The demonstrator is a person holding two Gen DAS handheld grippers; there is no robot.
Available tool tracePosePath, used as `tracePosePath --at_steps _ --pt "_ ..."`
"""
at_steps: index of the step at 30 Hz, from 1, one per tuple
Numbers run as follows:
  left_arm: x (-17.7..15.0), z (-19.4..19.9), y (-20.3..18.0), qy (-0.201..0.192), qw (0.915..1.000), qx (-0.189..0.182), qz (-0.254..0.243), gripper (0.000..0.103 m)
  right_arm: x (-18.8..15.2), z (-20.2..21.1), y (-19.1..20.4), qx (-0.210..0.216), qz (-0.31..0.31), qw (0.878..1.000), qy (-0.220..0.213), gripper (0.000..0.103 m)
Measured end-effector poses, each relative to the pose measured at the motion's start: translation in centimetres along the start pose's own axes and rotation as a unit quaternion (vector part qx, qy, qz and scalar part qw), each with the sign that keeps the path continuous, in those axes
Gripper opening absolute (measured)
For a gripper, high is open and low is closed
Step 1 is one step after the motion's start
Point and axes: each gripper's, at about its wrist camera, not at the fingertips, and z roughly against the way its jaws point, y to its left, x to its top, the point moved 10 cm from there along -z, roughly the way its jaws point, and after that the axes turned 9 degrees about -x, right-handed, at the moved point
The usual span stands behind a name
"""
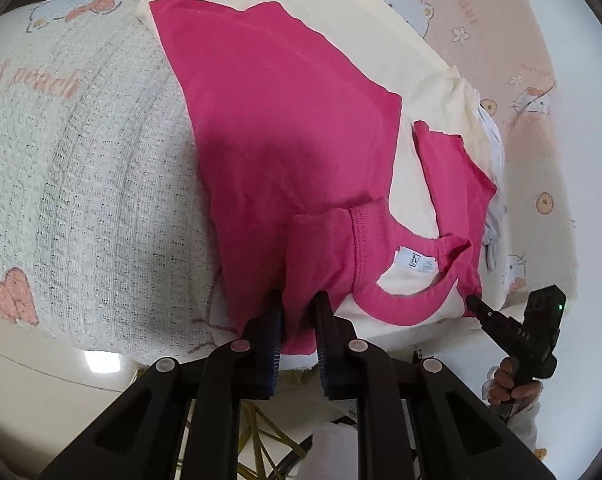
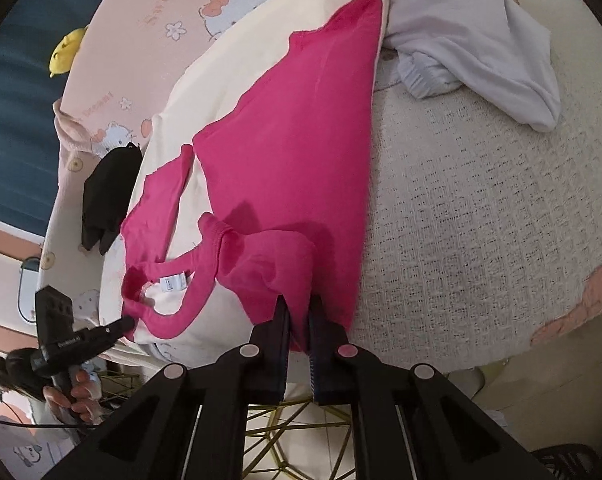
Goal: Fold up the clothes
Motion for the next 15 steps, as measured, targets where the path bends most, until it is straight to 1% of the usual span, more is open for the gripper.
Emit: tracePosePath --at_steps 4,7,12,14,15 --pt "0.26 0.49 -0.2 -0.003 1.0 0.0 0.001 0.013 -0.25 0.21 -0.05 -0.009 0.009 1.0 -0.003 0.006" --pt "-0.15 0.37 0.28 0.005 0.9999 -0.001 0.01 0.013 -0.47 0.48 -0.18 -0.015 0.011 1.0 -0.005 0.006" --pt "-0.28 -0.23 -0.03 0.016 0.9998 0.011 -0.004 0.014 -0.47 0.72 -0.09 -0.021 0.011 1.0 -0.012 0.007" --pt "-0.16 -0.02 -0.45 0.016 0.9995 0.02 -0.018 0.014 -0.32 0.8 0.04 -0.024 0.011 1.0 -0.016 0.009" --pt "-0.06 0.09 -0.7 0.015 0.9994 0.021 -0.022 0.014 -0.11 0.99 0.2 -0.029 0.015 0.999 -0.022 0.012"
